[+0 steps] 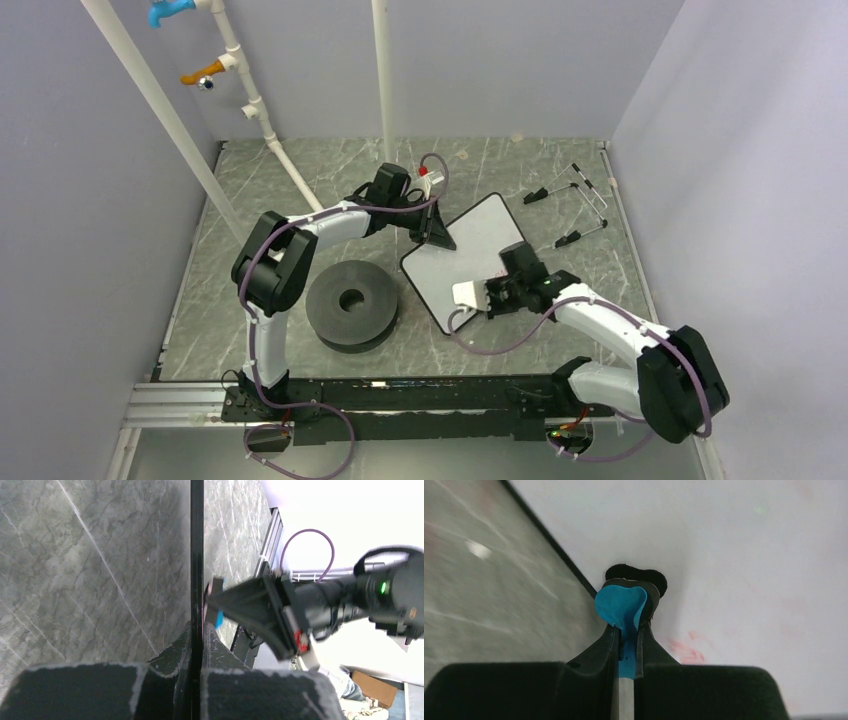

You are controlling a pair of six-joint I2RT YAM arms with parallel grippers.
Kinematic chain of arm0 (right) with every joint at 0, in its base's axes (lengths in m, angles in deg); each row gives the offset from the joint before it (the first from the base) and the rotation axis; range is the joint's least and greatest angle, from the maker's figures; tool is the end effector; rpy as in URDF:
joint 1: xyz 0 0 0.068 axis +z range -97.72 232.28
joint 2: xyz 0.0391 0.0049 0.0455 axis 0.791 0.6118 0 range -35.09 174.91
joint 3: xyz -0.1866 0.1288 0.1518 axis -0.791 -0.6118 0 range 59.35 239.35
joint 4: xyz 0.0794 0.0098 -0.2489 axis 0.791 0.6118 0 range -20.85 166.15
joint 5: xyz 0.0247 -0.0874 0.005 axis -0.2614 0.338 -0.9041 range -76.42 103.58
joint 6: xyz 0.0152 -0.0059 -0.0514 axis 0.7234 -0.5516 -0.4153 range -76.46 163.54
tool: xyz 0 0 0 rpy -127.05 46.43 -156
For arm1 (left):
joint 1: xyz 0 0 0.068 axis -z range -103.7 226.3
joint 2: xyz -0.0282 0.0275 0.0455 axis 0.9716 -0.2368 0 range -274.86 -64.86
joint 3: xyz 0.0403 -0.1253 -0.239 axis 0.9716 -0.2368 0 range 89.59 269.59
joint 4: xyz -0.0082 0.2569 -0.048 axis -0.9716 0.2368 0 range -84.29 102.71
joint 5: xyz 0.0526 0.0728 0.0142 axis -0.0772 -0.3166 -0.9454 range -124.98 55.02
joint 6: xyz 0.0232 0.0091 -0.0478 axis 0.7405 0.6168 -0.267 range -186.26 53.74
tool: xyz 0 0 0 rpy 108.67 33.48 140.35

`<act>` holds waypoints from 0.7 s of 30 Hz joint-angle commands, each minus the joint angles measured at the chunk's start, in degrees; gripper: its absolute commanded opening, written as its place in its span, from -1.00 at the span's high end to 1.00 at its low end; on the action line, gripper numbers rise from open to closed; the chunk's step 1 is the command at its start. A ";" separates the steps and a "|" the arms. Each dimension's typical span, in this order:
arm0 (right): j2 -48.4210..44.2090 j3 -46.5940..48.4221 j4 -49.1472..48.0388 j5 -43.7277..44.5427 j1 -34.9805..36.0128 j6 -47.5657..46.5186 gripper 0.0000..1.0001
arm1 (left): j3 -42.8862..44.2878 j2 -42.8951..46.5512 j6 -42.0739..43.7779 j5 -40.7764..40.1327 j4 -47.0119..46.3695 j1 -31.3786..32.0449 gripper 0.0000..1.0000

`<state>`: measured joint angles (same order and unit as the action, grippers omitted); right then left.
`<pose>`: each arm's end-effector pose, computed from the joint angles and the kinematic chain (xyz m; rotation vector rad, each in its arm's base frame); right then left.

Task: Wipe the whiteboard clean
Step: Erase the whiteboard at the center of the board.

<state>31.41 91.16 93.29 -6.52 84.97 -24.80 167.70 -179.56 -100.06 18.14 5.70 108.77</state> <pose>0.1667 0.1216 0.1736 -2.0189 1.5025 0.2095 0.3555 -0.2599 0.1987 0.5607 2.3437 -1.6212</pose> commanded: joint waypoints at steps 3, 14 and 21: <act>-2.96 -0.37 -1.89 0.65 -11.01 -2.33 1.00 | 1.49 5.07 0.38 4.78 0.69 0.66 1.00; 1.28 -1.51 -1.27 -0.24 8.28 -2.12 1.00 | 2.60 3.55 -0.35 4.49 0.47 0.60 1.00; 3.64 0.32 -4.83 7.31 12.80 1.39 1.00 | 2.93 3.57 0.63 5.27 0.90 0.67 1.00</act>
<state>34.69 89.96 92.00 -4.16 98.37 -25.39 167.72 -179.23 -97.13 17.92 9.86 109.08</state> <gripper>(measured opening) 0.089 0.059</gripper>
